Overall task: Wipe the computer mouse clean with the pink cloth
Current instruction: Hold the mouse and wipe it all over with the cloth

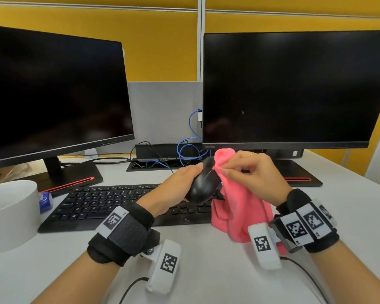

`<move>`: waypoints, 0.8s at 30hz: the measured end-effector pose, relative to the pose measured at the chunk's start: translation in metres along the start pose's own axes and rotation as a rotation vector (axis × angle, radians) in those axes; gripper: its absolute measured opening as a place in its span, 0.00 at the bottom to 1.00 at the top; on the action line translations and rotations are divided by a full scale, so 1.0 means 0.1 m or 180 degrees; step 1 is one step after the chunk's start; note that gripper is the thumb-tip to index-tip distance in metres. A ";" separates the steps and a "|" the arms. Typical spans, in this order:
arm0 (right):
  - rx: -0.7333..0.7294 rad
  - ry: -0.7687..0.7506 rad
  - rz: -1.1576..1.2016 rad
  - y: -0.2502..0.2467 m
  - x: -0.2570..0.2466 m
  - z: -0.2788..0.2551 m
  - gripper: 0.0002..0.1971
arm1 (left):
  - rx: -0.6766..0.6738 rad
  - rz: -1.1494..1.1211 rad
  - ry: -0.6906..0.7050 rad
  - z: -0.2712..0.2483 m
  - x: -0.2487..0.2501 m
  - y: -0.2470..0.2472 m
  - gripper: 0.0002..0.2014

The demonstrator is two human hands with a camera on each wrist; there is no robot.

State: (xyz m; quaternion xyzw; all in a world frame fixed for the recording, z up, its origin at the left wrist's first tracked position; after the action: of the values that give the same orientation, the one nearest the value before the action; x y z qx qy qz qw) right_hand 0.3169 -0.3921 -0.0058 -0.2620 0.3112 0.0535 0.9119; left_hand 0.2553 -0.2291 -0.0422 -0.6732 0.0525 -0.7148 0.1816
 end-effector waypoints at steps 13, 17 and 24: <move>0.0013 0.0008 0.0015 -0.02 0.03 0.02 0.08 | 0.0152 0.0214 0.0144 0.00 0.03 -0.02 0.19; -0.0177 -0.0071 0.0020 0.04 -0.03 0.00 0.07 | 0.0088 0.0166 0.0154 -0.01 0.04 -0.01 0.18; 0.0871 0.0330 -0.0204 -0.30 0.23 0.03 0.07 | 0.0130 0.0048 0.0332 -0.04 0.12 -0.05 0.17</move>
State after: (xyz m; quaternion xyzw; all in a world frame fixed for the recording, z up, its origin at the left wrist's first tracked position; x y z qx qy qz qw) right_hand 0.3448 -0.4181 -0.0046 -0.1474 0.3539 -0.0321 0.9231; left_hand 0.2502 -0.2290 -0.0295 -0.6308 0.0524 -0.7485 0.1977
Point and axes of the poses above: each hand's wrist, its own z-axis towards the middle knuckle, its own y-axis out of the palm, x = y × z, the point moved 6 cm from there along z, towards the middle knuckle, and after that the axes turned 3 degrees about x, right-handed, at the moved point
